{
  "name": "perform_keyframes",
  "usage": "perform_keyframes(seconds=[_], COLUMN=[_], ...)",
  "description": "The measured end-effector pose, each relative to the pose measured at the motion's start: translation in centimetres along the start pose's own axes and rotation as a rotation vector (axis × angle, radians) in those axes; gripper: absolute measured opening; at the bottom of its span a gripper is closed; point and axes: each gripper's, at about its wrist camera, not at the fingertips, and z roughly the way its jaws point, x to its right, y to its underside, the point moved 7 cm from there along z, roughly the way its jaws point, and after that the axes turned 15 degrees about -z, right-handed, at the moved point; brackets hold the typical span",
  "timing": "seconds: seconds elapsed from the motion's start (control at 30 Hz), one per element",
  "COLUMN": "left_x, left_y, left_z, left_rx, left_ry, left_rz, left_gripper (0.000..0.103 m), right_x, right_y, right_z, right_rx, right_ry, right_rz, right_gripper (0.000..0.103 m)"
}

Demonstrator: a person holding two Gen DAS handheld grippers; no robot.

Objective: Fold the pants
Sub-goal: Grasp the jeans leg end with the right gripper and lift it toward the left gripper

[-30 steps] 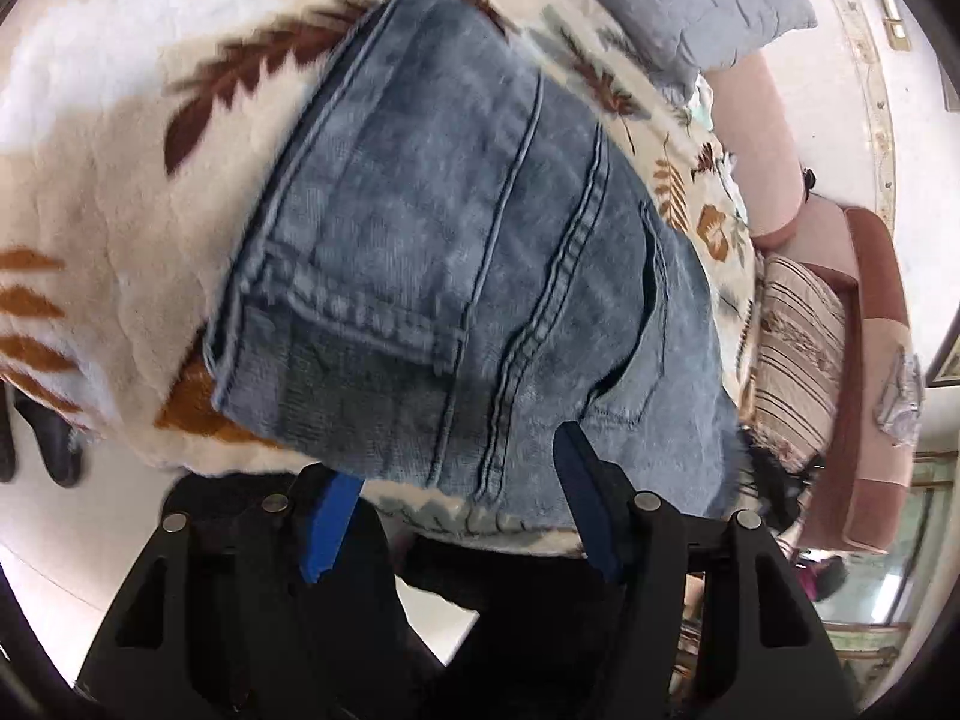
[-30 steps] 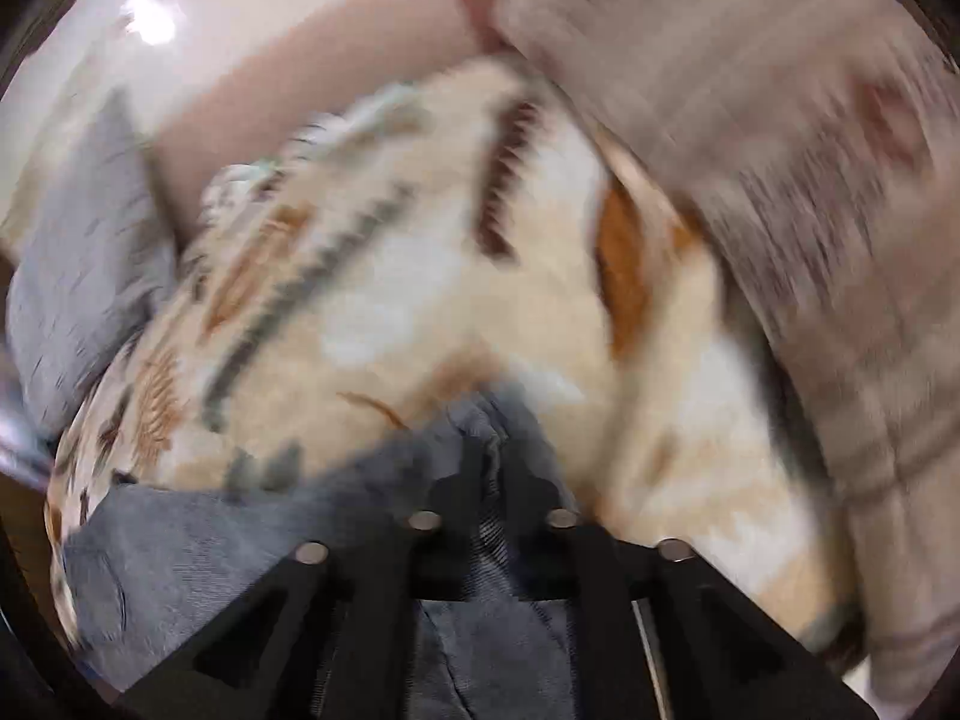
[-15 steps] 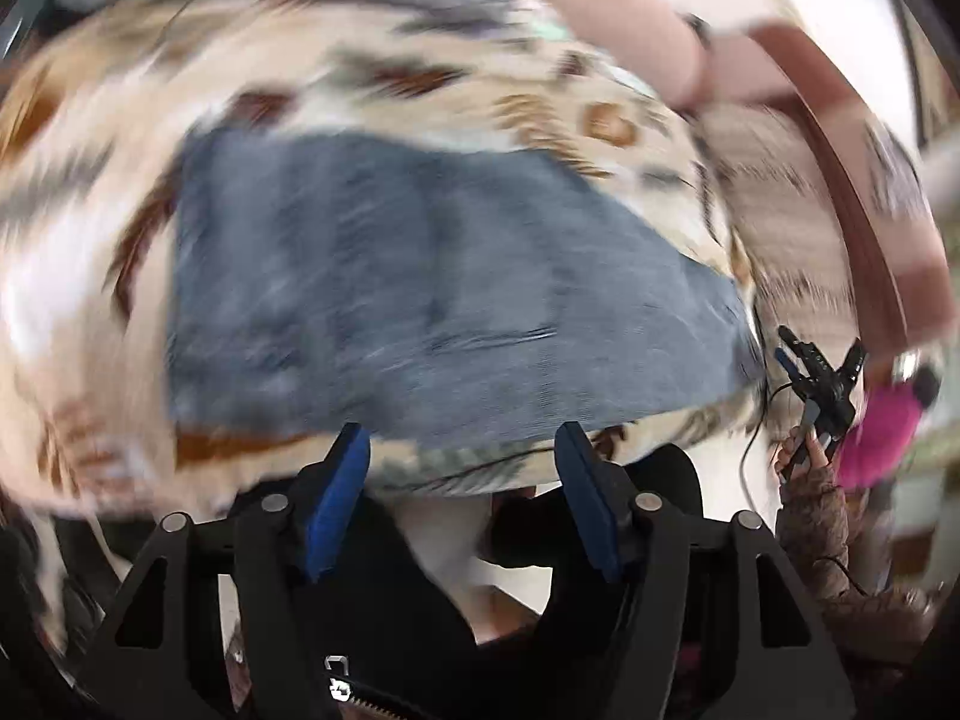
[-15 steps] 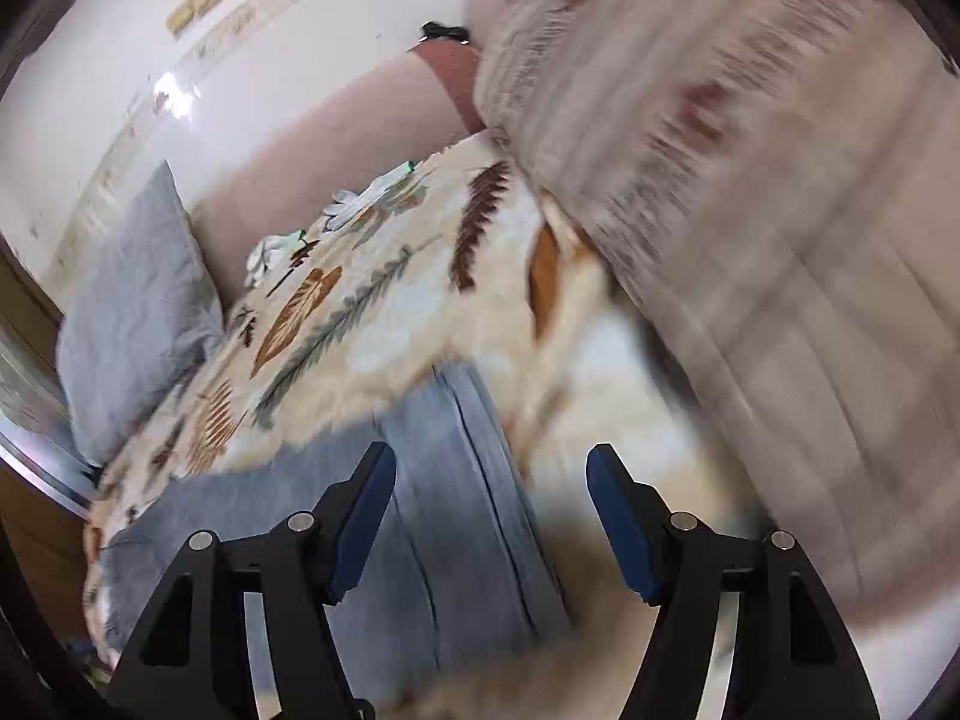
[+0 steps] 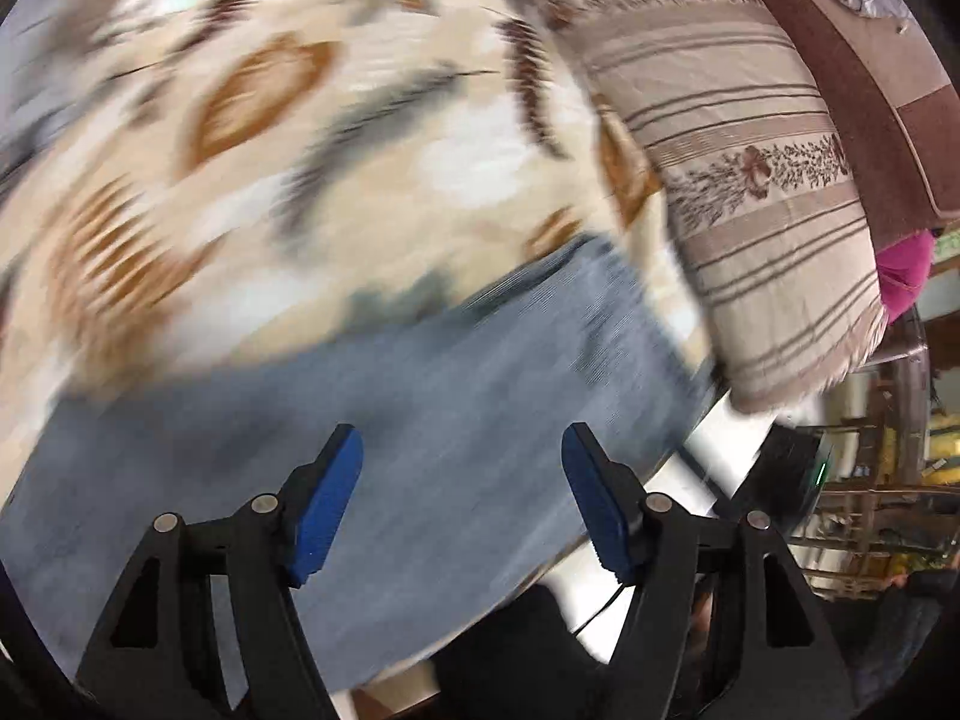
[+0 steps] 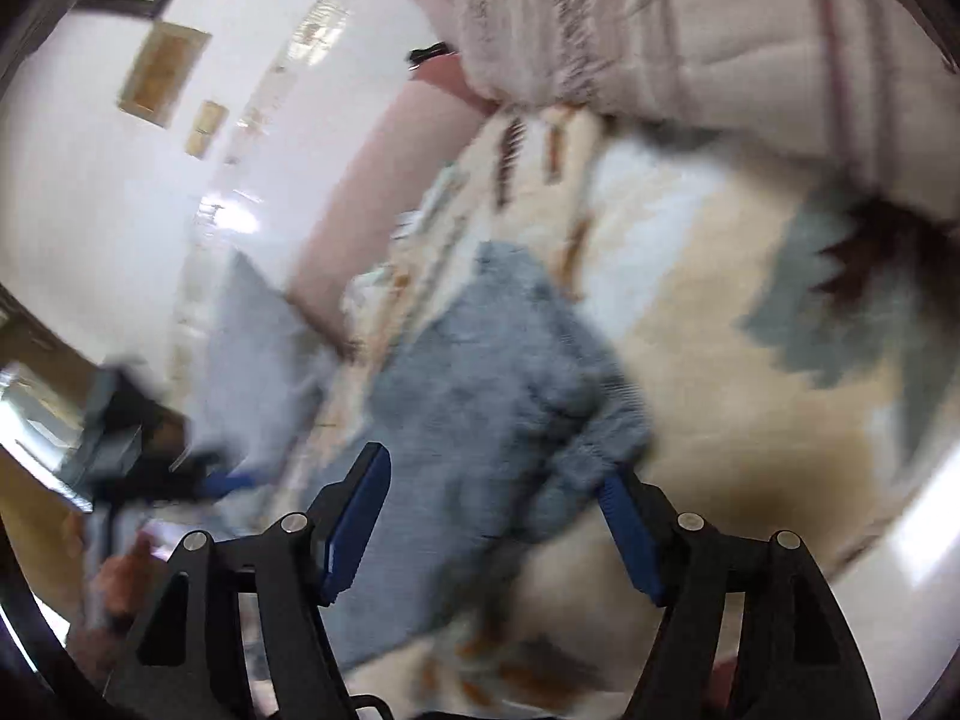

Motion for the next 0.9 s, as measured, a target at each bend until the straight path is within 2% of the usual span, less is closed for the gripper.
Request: perform_keyframes(seconds=[0.1,0.17,0.23,0.33,0.43,0.57,0.67,0.73,0.77,0.83,0.87,0.9], left_x=[4.4,6.3,7.6,8.9,9.0,8.8,9.0,9.5,10.0,10.8,11.0,11.5], left_y=[-2.7,-3.8,-4.9,-4.9,-4.9,-5.4,-5.6,-5.0,-4.3,-3.2,-2.9,-2.7], left_z=[4.1,6.4,8.5,11.4,12.7,13.5,13.6,14.0,14.1,13.9,13.6,13.4], left_rx=[-0.065,-0.095,-0.134,-0.234,-0.251,-0.274,-0.299,-0.318,-0.318,-0.305,-0.306,-0.301], left_ry=[0.001,0.002,-0.005,-0.012,-0.068,-0.093,-0.069,-0.07,-0.07,-0.04,-0.009,0.014], left_rz=[0.024,0.043,0.062,0.132,0.232,0.312,0.379,0.44,0.493,0.566,0.569,0.566], left_gripper=[0.069,0.069,0.069,0.069,0.068,0.069,0.07,0.081,0.082,0.082,0.081,0.071], right_x=[0.6,1.7,2.2,2.0,1.9,1.9,2.0,2.4,2.4,2.2,2.1,2.0], right_y=[0.3,0.8,1.1,1.1,1.2,1.2,1.2,1.4,1.3,1.1,0.9,0.8], right_z=[0.5,0.3,0.3,0.3,0.2,-0.2,-0.4,-0.6,-0.5,-0.7,-0.7,-0.6], right_rx=[-0.008,0.017,0.028,0.017,0.036,0.066,0.082,0.091,0.094,0.101,0.101,0.102], right_ry=[-0.018,-0.06,-0.107,-0.12,-0.133,-0.161,-0.185,-0.19,-0.188,-0.186,-0.182,-0.18], right_rz=[0.011,0.065,0.081,0.047,0.028,0.022,0.025,0.034,0.037,0.031,0.031,0.028], right_gripper=[0.063,0.051,0.051,0.051,0.052,0.054,0.052,0.051,0.051,0.051,0.05,0.049])
